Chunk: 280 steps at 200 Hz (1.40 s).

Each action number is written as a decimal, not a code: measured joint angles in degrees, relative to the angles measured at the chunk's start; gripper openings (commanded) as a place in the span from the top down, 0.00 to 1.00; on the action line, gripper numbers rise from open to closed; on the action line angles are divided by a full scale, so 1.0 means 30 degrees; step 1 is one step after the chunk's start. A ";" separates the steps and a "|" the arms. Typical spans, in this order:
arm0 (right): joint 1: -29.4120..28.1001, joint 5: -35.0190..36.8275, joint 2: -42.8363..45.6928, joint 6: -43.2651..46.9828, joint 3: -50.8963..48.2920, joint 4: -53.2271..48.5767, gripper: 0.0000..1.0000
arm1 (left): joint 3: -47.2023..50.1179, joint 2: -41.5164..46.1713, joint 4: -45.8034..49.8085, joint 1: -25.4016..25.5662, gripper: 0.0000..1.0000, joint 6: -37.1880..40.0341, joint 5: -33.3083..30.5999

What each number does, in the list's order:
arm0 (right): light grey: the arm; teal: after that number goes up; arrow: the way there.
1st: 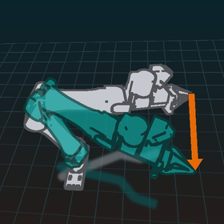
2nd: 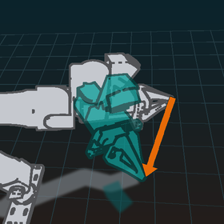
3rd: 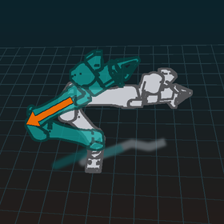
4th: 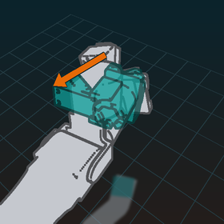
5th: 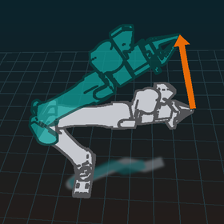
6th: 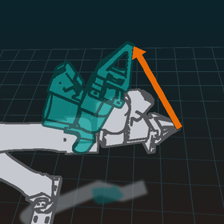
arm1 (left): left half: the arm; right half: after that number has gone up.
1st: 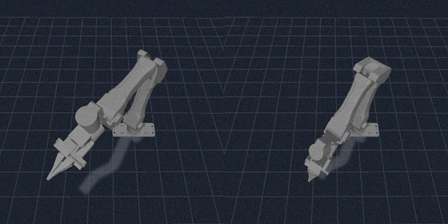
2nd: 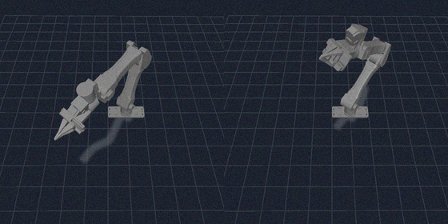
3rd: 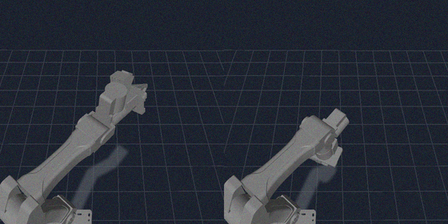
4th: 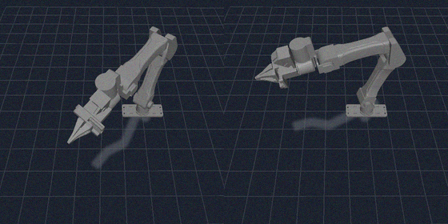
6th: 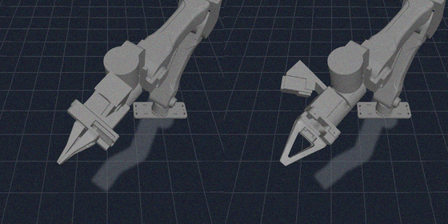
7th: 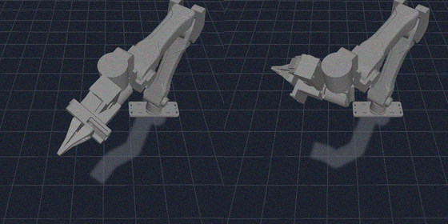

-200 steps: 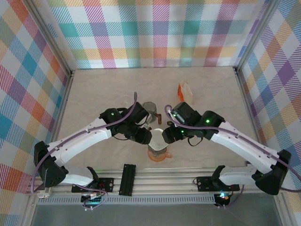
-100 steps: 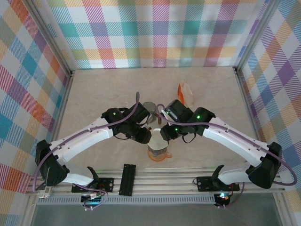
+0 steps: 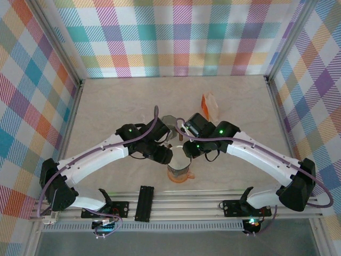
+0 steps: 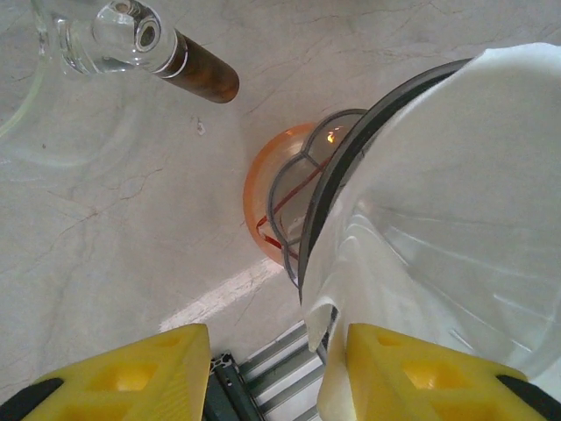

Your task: Place the coffee filter in the dripper

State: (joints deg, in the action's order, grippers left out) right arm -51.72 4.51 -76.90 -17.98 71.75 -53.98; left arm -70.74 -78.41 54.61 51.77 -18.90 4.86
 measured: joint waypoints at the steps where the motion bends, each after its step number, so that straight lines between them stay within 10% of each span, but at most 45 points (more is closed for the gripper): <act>1: 0.0000 0.0000 0.0000 0.0000 0.0000 0.0000 0.70 | 0.0036 0.0036 -0.0051 0.0000 0.35 -0.0095 -0.0007; 41: -0.0015 0.0000 0.0000 -0.0138 0.0000 0.0073 0.68 | 0.0954 0.1690 -0.1195 0.0000 0.29 -0.0546 0.0379; 86: -0.0029 0.0000 0.0000 -0.0299 -0.0102 0.0248 0.63 | 0.1231 0.1741 -0.1676 0.0007 0.48 -0.1020 0.0495; 143: -0.0182 -0.0437 0.0000 -0.0612 -0.0670 0.0714 0.21 | 0.1435 0.1443 -0.1749 0.0000 0.50 -0.1071 0.0568; 280: -0.0408 -0.0590 -0.2171 -0.1341 -0.2069 0.2157 0.21 | 0.2178 0.1377 -0.2324 0.0000 0.48 -0.1421 0.0568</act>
State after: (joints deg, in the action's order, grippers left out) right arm -52.95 2.74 -83.42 -22.00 65.54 -47.51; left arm -64.20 -74.28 47.64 51.77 -23.16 6.57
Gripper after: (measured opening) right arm 0.795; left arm 0.516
